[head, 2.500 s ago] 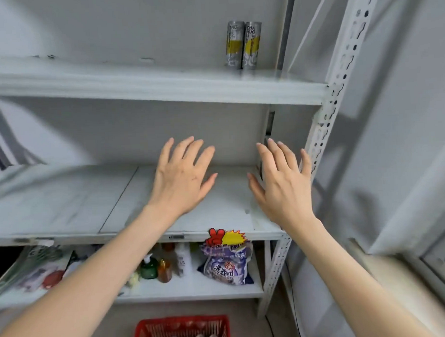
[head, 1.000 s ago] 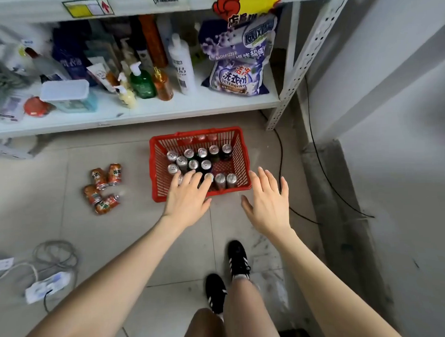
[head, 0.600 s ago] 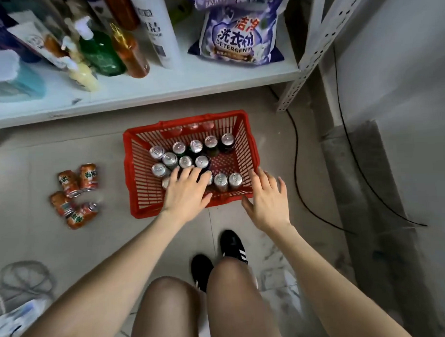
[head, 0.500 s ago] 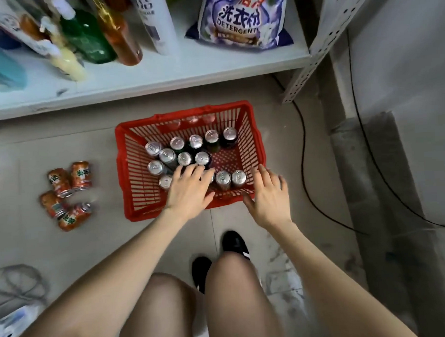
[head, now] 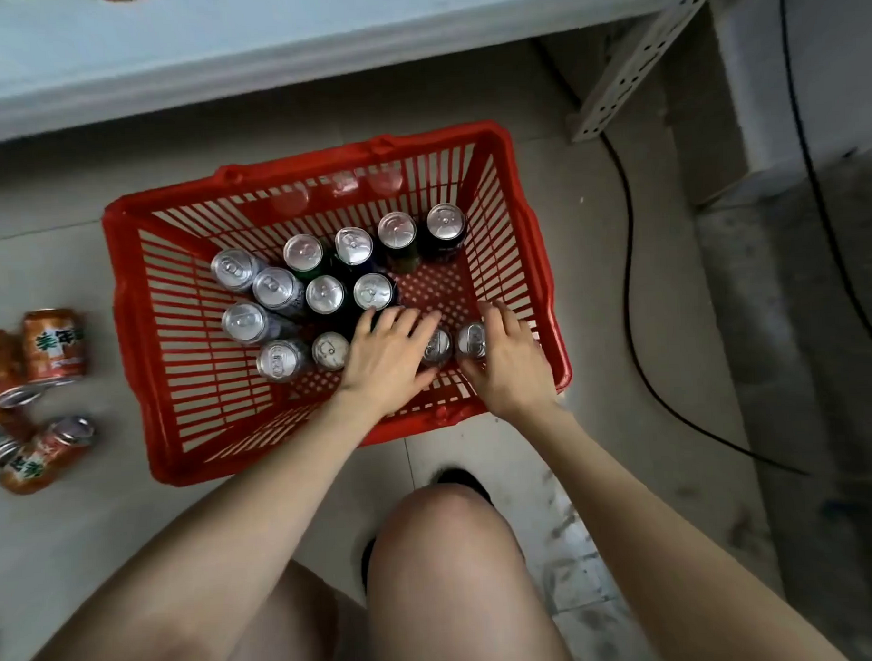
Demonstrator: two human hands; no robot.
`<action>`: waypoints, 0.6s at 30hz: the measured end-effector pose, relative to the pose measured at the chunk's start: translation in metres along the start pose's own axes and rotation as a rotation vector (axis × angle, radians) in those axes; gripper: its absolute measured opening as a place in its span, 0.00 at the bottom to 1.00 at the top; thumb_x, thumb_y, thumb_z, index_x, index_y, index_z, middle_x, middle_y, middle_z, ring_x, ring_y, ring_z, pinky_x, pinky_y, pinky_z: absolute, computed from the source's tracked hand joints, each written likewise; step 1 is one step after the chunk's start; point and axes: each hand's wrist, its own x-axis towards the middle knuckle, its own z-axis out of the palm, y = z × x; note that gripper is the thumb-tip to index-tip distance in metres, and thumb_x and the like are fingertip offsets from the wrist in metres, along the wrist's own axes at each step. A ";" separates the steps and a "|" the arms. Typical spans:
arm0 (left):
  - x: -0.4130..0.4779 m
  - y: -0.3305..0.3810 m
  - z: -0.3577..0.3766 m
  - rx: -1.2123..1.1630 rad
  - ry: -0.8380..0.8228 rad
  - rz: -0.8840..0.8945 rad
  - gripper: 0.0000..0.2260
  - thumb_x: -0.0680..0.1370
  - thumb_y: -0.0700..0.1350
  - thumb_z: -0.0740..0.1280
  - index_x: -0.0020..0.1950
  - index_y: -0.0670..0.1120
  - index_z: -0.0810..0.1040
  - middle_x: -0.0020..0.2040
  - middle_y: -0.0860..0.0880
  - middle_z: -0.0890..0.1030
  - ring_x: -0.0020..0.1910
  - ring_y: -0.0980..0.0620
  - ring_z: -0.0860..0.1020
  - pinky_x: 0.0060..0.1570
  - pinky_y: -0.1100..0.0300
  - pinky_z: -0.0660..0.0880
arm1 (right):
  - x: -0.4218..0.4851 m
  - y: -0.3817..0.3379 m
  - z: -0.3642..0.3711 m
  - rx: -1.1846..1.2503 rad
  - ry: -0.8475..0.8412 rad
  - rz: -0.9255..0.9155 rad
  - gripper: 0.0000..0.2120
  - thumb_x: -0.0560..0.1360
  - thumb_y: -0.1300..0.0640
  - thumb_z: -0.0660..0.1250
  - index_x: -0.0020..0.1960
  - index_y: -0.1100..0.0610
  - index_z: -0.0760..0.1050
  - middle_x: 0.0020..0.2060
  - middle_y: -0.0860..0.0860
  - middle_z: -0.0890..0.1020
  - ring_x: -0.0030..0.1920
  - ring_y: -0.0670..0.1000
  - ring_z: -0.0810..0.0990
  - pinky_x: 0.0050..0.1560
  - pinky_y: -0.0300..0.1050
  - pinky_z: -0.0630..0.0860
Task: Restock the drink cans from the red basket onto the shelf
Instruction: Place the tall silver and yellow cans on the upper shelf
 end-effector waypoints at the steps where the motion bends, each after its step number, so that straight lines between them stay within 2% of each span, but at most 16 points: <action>1: 0.004 -0.001 0.006 0.001 -0.023 0.000 0.33 0.74 0.61 0.67 0.75 0.49 0.63 0.68 0.48 0.73 0.68 0.46 0.69 0.70 0.45 0.62 | 0.006 0.000 0.003 0.019 -0.029 0.009 0.33 0.75 0.46 0.67 0.73 0.57 0.59 0.71 0.56 0.67 0.68 0.60 0.68 0.62 0.59 0.73; 5: 0.016 -0.009 0.027 0.004 -0.095 0.002 0.36 0.74 0.61 0.68 0.77 0.50 0.59 0.72 0.48 0.69 0.71 0.46 0.66 0.71 0.46 0.59 | 0.027 0.003 0.011 0.078 -0.150 0.036 0.34 0.73 0.47 0.70 0.72 0.57 0.59 0.67 0.57 0.70 0.65 0.61 0.71 0.61 0.58 0.74; 9: 0.021 -0.014 0.044 -0.003 -0.102 0.022 0.34 0.74 0.61 0.67 0.76 0.51 0.60 0.68 0.49 0.72 0.67 0.46 0.69 0.67 0.47 0.63 | 0.040 0.010 0.013 0.127 -0.246 0.092 0.33 0.72 0.52 0.73 0.71 0.59 0.61 0.62 0.60 0.73 0.60 0.62 0.76 0.56 0.53 0.74; 14: 0.030 -0.021 0.054 -0.057 -0.040 0.042 0.33 0.75 0.63 0.65 0.75 0.51 0.62 0.65 0.49 0.76 0.64 0.47 0.71 0.64 0.49 0.64 | 0.051 0.017 0.023 0.137 -0.278 0.096 0.31 0.70 0.57 0.75 0.67 0.58 0.63 0.58 0.60 0.77 0.58 0.61 0.78 0.55 0.50 0.75; 18: 0.042 -0.026 0.051 -0.121 -0.048 0.027 0.35 0.75 0.62 0.66 0.77 0.51 0.58 0.68 0.49 0.75 0.67 0.47 0.69 0.64 0.50 0.63 | 0.059 0.022 0.026 0.179 -0.240 0.067 0.27 0.69 0.57 0.76 0.63 0.60 0.68 0.55 0.57 0.79 0.54 0.57 0.79 0.46 0.41 0.70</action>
